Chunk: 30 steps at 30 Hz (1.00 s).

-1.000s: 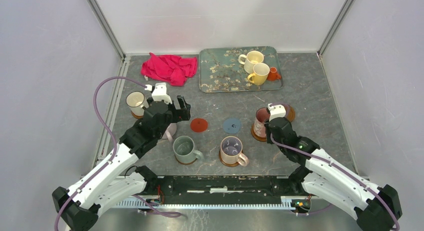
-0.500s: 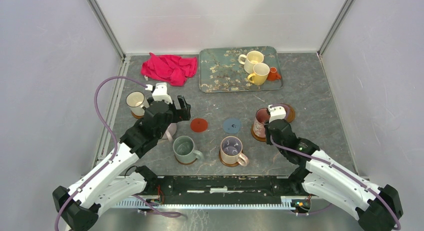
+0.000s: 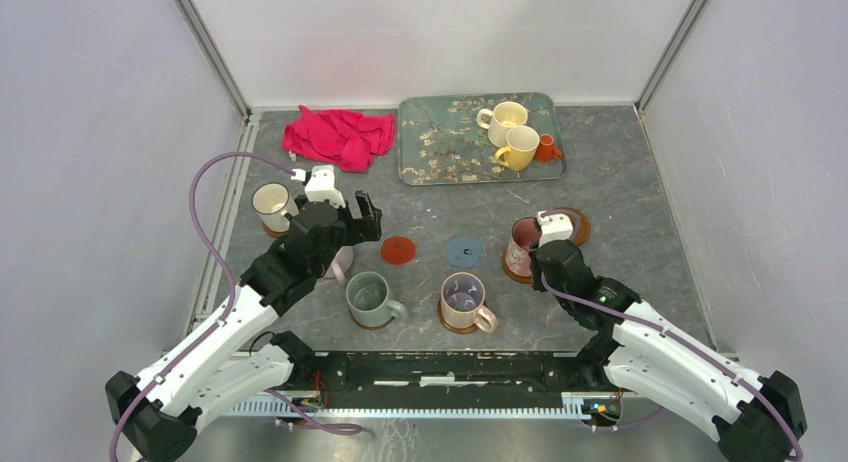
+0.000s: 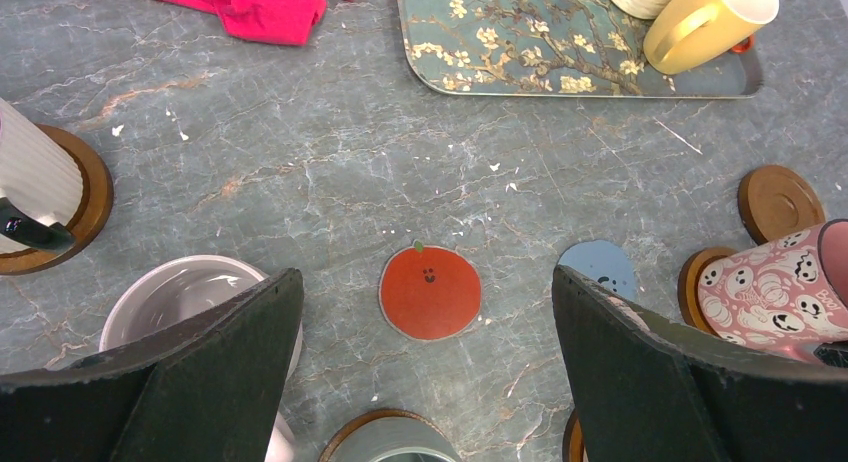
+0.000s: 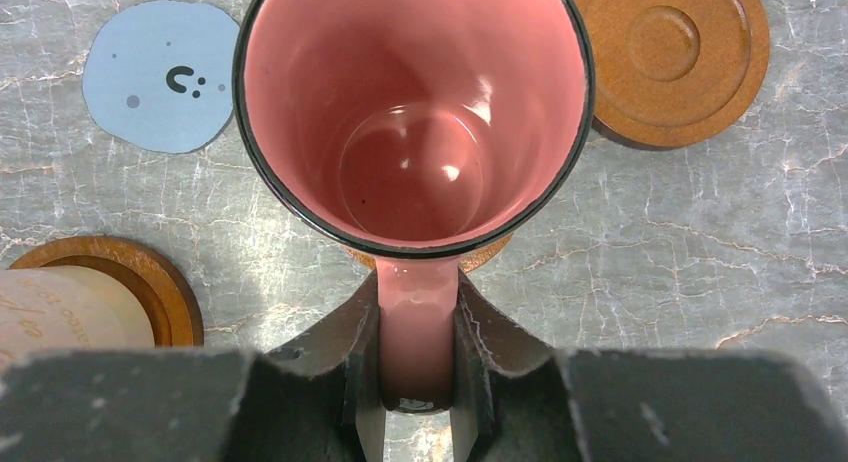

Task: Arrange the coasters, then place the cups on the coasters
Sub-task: Place the cup on the coaster.

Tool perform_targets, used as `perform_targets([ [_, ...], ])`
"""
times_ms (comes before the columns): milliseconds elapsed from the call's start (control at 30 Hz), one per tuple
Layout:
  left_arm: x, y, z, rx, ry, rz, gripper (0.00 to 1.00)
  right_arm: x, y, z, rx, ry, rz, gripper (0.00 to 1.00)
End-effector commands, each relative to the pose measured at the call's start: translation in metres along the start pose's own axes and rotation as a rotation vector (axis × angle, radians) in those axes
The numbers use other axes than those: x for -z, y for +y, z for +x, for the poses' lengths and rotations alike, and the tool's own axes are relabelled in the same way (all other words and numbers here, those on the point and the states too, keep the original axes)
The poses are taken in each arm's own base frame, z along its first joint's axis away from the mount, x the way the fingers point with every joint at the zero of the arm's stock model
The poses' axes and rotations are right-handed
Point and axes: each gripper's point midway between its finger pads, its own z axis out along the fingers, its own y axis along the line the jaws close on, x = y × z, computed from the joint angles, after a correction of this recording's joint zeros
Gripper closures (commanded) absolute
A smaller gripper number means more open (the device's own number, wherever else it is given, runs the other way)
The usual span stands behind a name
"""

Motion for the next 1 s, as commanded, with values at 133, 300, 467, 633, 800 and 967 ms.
perform_targets([
  [133, 0.001, -0.001, -0.011, 0.024, -0.042, 0.0, 0.0, 0.006, 0.003, -0.017, -0.043, -0.056, -0.007, 0.64],
  [300, 0.001, -0.001, -0.011, 0.024, -0.041, 0.001, 0.0, 0.008, 0.002, -0.018, -0.041, -0.053, -0.005, 0.52],
  [467, 0.0, -0.001, -0.011, 0.023, -0.039, 0.0, 0.0, 0.013, 0.003, -0.029, -0.041, -0.054, -0.005, 0.4],
  [633, 0.0, -0.001, -0.011, 0.023, -0.04, 0.001, 0.0, 0.025, 0.004, -0.055, -0.049, -0.076, 0.0, 0.25],
  [800, 0.001, -0.002, -0.012, 0.025, -0.041, 0.005, 0.0, 0.034, 0.0, -0.086, -0.06, -0.109, 0.049, 0.04],
  [967, 0.0, -0.004, -0.011, 0.025, -0.038, 0.013, 0.0, 0.033, -0.003, -0.119, -0.069, -0.171, 0.111, 0.02],
])
